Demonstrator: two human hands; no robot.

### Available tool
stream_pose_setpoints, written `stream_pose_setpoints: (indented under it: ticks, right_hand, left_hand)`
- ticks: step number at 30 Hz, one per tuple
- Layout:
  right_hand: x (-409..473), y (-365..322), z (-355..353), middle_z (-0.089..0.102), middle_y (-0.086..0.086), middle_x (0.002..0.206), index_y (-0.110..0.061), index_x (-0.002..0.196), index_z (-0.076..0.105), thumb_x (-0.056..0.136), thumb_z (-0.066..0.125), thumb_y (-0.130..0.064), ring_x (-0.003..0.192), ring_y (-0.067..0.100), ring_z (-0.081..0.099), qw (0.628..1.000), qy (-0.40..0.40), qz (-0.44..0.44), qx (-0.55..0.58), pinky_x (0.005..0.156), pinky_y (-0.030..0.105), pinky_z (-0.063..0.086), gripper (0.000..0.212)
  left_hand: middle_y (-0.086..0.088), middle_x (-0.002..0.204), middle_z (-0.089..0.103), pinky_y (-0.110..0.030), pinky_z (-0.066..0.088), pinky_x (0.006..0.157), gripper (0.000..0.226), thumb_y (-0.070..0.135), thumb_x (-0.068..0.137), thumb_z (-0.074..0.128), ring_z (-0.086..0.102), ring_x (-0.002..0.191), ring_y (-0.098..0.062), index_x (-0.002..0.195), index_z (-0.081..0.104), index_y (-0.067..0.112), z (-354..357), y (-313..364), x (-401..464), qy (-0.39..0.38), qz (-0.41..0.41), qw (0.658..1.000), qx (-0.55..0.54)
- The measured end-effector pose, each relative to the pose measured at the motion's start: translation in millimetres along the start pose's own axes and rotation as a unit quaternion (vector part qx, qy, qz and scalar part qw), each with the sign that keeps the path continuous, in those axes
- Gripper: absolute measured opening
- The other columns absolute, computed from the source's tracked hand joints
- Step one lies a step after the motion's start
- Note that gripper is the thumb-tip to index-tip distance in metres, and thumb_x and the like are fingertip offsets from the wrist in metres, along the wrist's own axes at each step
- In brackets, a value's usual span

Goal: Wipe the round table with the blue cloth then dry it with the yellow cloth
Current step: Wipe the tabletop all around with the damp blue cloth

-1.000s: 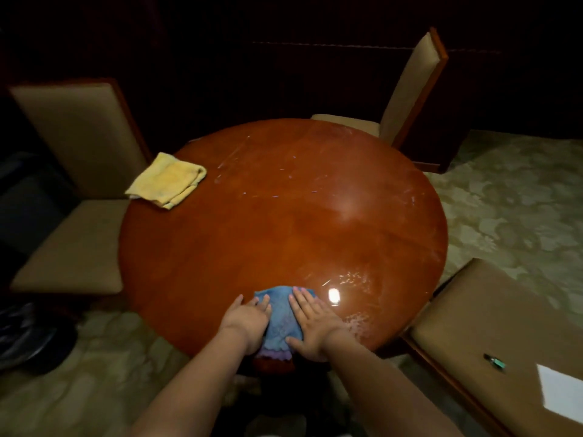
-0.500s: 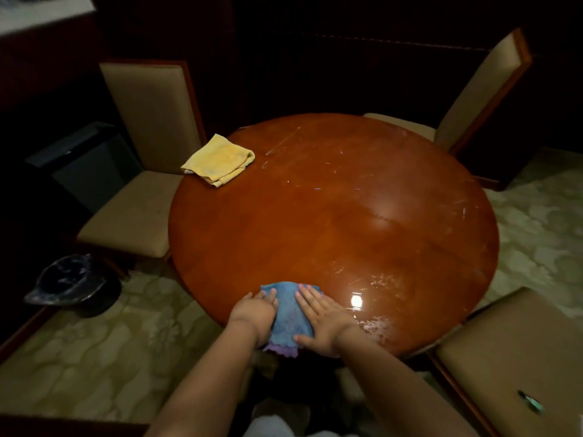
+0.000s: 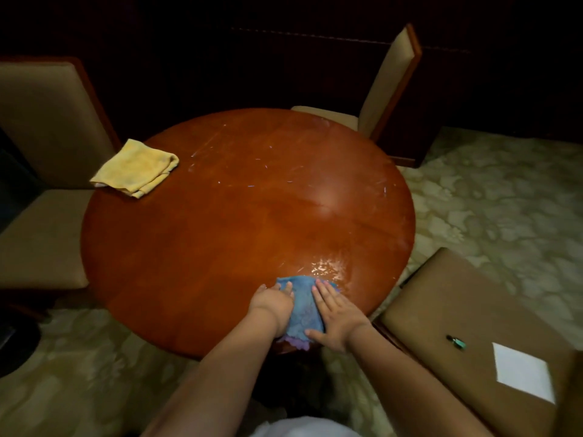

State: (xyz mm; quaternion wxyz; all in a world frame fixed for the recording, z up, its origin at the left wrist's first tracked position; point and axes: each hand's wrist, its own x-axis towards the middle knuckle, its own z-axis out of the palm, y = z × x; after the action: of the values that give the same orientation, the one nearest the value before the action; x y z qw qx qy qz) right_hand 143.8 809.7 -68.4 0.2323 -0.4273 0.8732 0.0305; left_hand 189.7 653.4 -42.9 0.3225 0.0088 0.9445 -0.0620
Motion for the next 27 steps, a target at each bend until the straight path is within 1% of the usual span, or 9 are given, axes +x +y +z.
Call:
stream_pose_setpoints:
  ticks: [5, 9, 14, 16, 18, 20, 21, 23, 27]
  right_hand:
    - [16.9, -25.1, -5.4, -0.031, 0.008, 0.149, -0.005, 0.147, -0.018, 0.052, -0.014, -0.083, 0.143, 0.021, -0.021, 0.999, -0.021, -0.034, -0.038, 0.115, 0.033, -0.010, 0.124]
    - [30.1, -48.7, -8.3, -0.034, 0.005, 0.147, -0.008, 0.147, -0.020, 0.088, 0.018, -0.072, 0.143, 0.021, -0.022, 0.994, -0.031, -0.080, -0.069, 0.113, 0.032, -0.012, 0.095]
    - [31.3, -44.4, -10.8, -0.037, 0.000, 0.137, -0.009, 0.141, -0.028, 0.034, -0.029, -0.087, 0.133, 0.013, -0.030, 0.990, -0.022, -0.131, -0.035, 0.114, 0.033, -0.011, 0.132]
    - [25.5, -34.2, -4.7, -0.034, 0.001, 0.140, -0.010, 0.135, -0.028, 0.037, -0.027, -0.087, 0.133, 0.015, -0.028, 0.992, -0.017, -0.124, -0.032, 0.116, 0.033, -0.007, 0.125]
    - [17.0, -21.3, -2.6, -0.007, 0.007, 0.151, -0.004, 0.146, -0.002, 0.062, -0.018, -0.085, 0.143, 0.021, 0.003, 0.996, 0.019, -0.082, -0.034, 0.117, 0.034, 0.017, 0.117]
    - [10.3, -2.7, 2.1, 0.041, 0.006, 0.141, -0.004, 0.135, 0.049, 0.085, 0.005, -0.074, 0.124, 0.019, 0.052, 0.999, 0.016, -0.031, 0.007, 0.098, 0.027, 0.046, 0.097]
    - [5.1, 8.5, 8.1, 0.051, 0.002, 0.133, -0.008, 0.125, 0.060, 0.083, 0.016, -0.073, 0.114, 0.017, 0.061, 0.999, 0.026, -0.012, 0.018, 0.089, 0.026, 0.051, 0.089]
    - [-5.2, 30.8, 16.4, 0.060, 0.001, 0.126, -0.011, 0.124, 0.060, 0.082, 0.016, -0.074, 0.109, 0.015, 0.063, 0.998, 0.036, 0.015, 0.049, 0.089, 0.024, 0.049, 0.087]
    - [-26.0, 60.7, 26.4, 0.063, 0.006, 0.124, -0.008, 0.129, 0.042, 0.089, -0.002, -0.066, 0.113, 0.016, 0.061, 0.996, 0.048, 0.052, 0.058, 0.104, 0.027, 0.021, 0.083]
  left_hand:
    - [-0.001, 0.161, 0.003, -0.040, 0.016, 0.116, 0.075, 0.036, 0.093, 0.055, 0.015, 0.146, -0.018, 0.152, 0.015, 0.014, 15.2, -20.6, -22.5, 0.014, -0.002, 1.000, -0.024]
    - [-0.006, 0.159, 0.012, -0.037, 0.025, 0.111, 0.075, 0.039, 0.092, 0.055, 0.027, 0.142, -0.021, 0.151, 0.017, 0.013, 23.9, -41.1, -41.1, 0.011, -0.015, 1.000, -0.022]
    - [-0.006, 0.159, 0.015, -0.036, 0.034, 0.107, 0.077, 0.044, 0.088, 0.061, 0.033, 0.139, -0.023, 0.149, 0.026, 0.012, 19.3, -46.0, -51.5, 0.012, -0.009, 0.999, -0.048]
    - [-0.007, 0.159, 0.016, -0.034, 0.032, 0.108, 0.081, 0.044, 0.086, 0.063, 0.032, 0.138, -0.024, 0.148, 0.025, 0.010, 14.2, -39.5, -46.9, 0.017, -0.005, 0.999, -0.043]
    - [-0.010, 0.158, 0.015, -0.034, 0.026, 0.111, 0.090, 0.044, 0.083, 0.066, 0.027, 0.141, -0.024, 0.150, 0.020, 0.006, 6.5, -27.7, -37.7, 0.017, 0.003, 0.999, -0.038]
    - [-0.011, 0.159, 0.013, -0.034, 0.019, 0.115, 0.097, 0.044, 0.080, 0.070, 0.021, 0.144, -0.024, 0.151, 0.016, 0.005, -2.3, -12.6, -24.3, 0.020, 0.017, 0.999, -0.026]
    - [-0.011, 0.159, 0.011, -0.035, 0.017, 0.116, 0.098, 0.044, 0.080, 0.070, 0.018, 0.144, -0.024, 0.151, 0.014, 0.006, -7.3, -3.7, -17.1, 0.022, 0.027, 0.999, -0.022]
    - [-0.010, 0.160, 0.006, -0.035, 0.014, 0.117, 0.098, 0.044, 0.081, 0.069, 0.015, 0.145, -0.025, 0.152, 0.012, 0.008, -18.4, 14.7, -3.3, 0.022, 0.049, 0.998, -0.010]
    - [-0.009, 0.160, 0.003, -0.035, 0.013, 0.117, 0.101, 0.049, 0.080, 0.069, 0.014, 0.146, -0.026, 0.152, 0.010, 0.010, -40.3, 47.0, 20.7, 0.021, 0.085, 0.996, 0.029]
